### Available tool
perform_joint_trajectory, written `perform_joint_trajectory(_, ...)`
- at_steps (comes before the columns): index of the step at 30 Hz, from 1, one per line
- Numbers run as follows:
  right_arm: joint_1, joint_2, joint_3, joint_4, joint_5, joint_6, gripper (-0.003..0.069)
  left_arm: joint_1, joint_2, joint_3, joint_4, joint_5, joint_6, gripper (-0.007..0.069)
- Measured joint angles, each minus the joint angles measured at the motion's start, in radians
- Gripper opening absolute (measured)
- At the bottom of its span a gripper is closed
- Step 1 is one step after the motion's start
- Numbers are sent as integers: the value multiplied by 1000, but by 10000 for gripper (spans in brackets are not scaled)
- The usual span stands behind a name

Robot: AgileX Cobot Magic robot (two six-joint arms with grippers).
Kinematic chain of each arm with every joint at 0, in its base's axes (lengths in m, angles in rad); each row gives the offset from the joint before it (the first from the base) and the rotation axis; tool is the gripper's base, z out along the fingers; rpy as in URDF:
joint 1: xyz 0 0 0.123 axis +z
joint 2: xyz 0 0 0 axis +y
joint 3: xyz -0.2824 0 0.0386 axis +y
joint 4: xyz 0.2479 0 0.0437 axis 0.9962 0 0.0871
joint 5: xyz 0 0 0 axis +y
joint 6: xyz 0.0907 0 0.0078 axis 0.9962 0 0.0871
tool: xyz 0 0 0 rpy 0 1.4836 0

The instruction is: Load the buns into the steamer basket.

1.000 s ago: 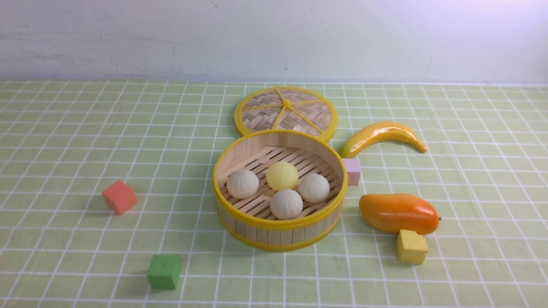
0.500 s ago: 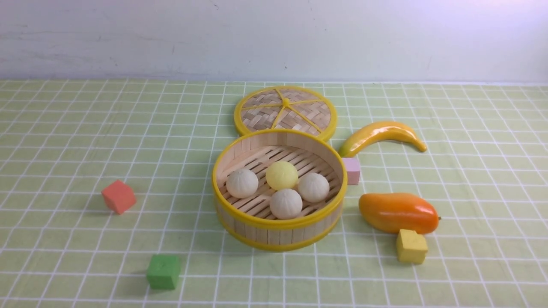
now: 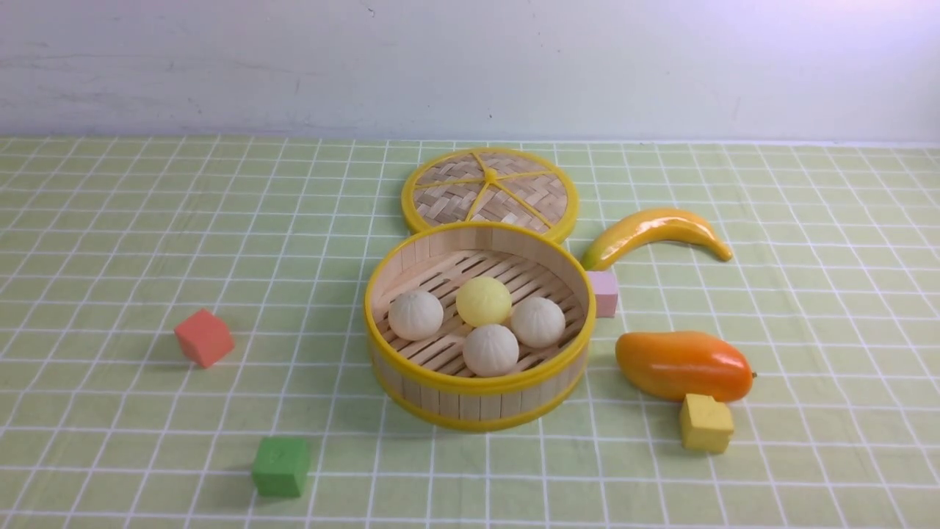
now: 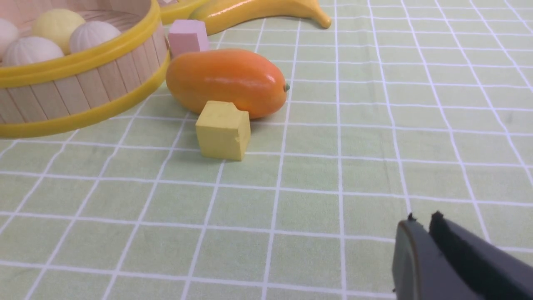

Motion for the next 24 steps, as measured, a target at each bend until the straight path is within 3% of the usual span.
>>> perform_joint_trajectory(24,0,0,0,0,0,0,83,0,0,0,0,0,0,-13)
